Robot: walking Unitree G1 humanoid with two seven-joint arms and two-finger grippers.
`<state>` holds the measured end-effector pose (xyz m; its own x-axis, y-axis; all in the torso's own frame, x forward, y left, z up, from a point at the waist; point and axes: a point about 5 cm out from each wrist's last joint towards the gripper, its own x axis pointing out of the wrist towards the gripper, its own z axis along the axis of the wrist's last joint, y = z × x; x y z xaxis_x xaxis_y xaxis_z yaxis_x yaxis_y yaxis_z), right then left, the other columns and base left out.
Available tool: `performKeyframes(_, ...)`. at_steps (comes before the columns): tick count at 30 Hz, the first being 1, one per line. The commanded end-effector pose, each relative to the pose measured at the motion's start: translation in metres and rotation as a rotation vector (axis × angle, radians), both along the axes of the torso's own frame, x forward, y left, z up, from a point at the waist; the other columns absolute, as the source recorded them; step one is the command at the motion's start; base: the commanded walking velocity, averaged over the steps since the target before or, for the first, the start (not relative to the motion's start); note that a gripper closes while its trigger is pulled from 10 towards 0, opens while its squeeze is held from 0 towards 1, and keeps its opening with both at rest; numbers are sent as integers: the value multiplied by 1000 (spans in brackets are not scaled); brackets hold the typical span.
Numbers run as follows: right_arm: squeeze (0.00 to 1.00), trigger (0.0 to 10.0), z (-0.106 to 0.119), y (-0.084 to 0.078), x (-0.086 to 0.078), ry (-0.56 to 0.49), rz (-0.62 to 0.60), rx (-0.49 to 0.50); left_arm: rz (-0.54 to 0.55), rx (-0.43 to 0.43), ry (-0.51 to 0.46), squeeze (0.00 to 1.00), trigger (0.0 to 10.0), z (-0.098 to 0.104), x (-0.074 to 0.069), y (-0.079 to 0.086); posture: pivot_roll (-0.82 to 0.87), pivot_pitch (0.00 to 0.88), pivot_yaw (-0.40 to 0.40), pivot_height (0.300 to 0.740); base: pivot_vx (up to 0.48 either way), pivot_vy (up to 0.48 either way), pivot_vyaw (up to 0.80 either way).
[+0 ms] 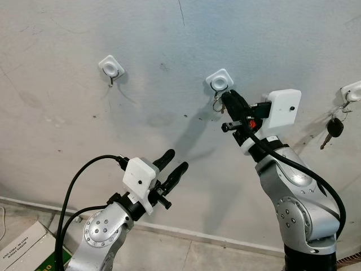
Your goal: Hang keys on a hook
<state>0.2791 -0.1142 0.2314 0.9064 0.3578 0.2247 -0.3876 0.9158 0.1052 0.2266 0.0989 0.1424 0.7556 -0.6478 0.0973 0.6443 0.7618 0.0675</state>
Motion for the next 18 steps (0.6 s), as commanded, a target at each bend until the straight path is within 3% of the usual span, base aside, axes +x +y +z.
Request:
performKeyframes(1, 0, 10000, 8, -2, -4, -32, 3, 9, -10, 8, 3, 0, 10000, 0, 1, 0, -50, 76, 11, 740, 0, 0, 0)
performKeyframes(18, 0, 10000, 14, 6, 3, -45, 18, 40, -7, 2, 8, 0, 10000, -1, 1, -1, -42, 79, 4, 740, 0, 0, 0)
